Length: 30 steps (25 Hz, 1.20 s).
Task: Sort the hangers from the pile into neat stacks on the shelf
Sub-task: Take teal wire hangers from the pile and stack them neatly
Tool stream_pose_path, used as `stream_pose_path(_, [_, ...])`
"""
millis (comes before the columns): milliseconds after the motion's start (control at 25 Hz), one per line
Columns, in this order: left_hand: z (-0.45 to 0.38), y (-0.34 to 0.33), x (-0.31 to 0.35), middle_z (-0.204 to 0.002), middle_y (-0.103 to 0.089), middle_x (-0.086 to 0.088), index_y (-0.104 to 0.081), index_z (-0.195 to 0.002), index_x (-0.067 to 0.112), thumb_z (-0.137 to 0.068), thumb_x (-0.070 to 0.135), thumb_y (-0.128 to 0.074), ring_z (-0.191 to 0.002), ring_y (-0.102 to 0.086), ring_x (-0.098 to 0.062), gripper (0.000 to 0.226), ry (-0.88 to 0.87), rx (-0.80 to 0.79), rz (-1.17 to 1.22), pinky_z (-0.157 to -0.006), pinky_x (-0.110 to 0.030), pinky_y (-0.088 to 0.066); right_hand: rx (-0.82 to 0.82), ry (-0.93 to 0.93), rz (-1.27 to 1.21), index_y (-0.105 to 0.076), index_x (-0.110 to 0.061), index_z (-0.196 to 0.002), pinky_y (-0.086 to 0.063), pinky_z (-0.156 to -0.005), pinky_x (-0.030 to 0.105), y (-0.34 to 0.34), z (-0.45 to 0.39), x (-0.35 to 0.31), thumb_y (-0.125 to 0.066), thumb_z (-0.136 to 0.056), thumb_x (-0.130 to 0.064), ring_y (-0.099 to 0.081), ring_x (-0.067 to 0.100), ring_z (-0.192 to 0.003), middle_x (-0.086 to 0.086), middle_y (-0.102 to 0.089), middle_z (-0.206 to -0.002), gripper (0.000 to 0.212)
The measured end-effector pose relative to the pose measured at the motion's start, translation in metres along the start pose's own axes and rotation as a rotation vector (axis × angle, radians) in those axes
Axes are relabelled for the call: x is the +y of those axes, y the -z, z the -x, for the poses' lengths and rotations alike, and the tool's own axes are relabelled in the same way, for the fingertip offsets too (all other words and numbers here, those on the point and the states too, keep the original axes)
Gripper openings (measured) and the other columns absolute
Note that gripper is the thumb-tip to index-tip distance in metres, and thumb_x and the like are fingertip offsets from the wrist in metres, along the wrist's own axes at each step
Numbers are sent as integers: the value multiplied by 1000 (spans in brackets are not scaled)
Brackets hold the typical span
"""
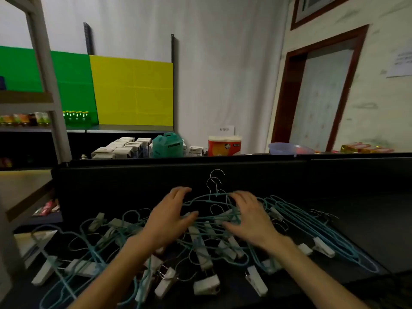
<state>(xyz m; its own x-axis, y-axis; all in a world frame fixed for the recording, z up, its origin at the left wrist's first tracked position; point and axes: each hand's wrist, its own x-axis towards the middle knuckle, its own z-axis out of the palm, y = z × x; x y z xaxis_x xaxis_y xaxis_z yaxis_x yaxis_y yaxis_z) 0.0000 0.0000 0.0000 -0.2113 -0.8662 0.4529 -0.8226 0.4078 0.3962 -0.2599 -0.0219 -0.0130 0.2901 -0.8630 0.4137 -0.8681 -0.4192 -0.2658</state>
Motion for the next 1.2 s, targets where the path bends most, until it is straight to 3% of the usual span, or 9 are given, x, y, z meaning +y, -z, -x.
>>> stream_pose_path(120, [-40,-16,-28,-169,-9,-4,-8,-161,21,-69,85,-57,-150,-25,-27,123,146,-368,-169,-120,-39,-32,-238,7,228,-12,-22,-159,-9,-124,47,-6,-37,23,-59,-74,-80,-10,25,-152,1,-16,-164,113])
stream_pose_path(240, [-52,-31,-54,-170,-2,-4,1,-162,22,-55,92,-53,-153,-20,-28,140,187,-511,-223,-122,-41,-28,-268,51,221,-14,-20,-159,-9,-123,47,-12,-50,35,-61,-76,-77,-19,24,-150,2,-21,-163,111])
stream_pose_path(360, [-56,-41,-70,-159,-36,0,-27,-157,24,-61,86,-66,-139,-43,-21,121,215,-526,-153,-113,-37,-41,-172,79,200,-31,-22,-154,-27,-117,40,-7,-56,49,-60,-81,-70,-40,21,-138,-2,-42,-150,92])
stream_pose_path(480, [-59,-47,-79,-138,-53,3,-48,-143,24,-83,58,-72,-125,-55,-20,73,167,-483,-167,-102,-33,-48,-25,197,247,-53,-23,-140,-44,-91,30,-5,-56,57,-58,-92,-52,-58,18,-115,-5,-61,-124,56])
stream_pose_path(560, [-58,-49,-82,-130,-59,2,-55,-134,25,-85,52,-72,-117,-59,-19,58,129,-443,-180,-95,-33,-51,60,203,221,-65,-24,-126,-45,-74,26,-1,-52,62,-58,-96,-42,-63,15,-99,-7,-63,-107,35])
stream_pose_path(640, [-60,-47,-86,-126,-61,2,-58,-131,27,-83,53,-75,-112,-60,-17,57,117,-422,-174,-93,-33,-52,63,139,200,-69,-26,-117,-45,-69,24,3,-50,66,-56,-97,-47,-64,13,-95,-10,-61,-104,32])
stream_pose_path(800, [-62,-39,-91,-129,-59,6,-58,-134,28,-76,58,-80,-115,-59,-17,68,99,-364,-132,-97,-35,-52,-128,-28,159,-59,-28,-131,-51,-80,31,-1,-43,67,-55,-86,-72,-59,13,-108,-11,-57,-122,63])
stream_pose_path(960, [-68,-31,-97,-122,-58,6,-61,-130,27,-73,51,-85,-112,-58,-15,66,67,-320,-44,-96,-32,-51,-83,27,255,-70,-28,-115,-49,-73,29,-10,-32,63,-53,-96,-55,-63,12,-92,-9,-66,-102,37])
stream_pose_path(1200, [-71,-21,-101,-107,-52,6,-59,-117,28,-72,36,-91,-90,-55,-10,56,33,-192,79,-82,-25,-46,97,-29,-31,-76,-27,-108,-53,-71,27,2,-27,61,-61,-98,-38,-68,9,-88,-13,-73,-97,21])
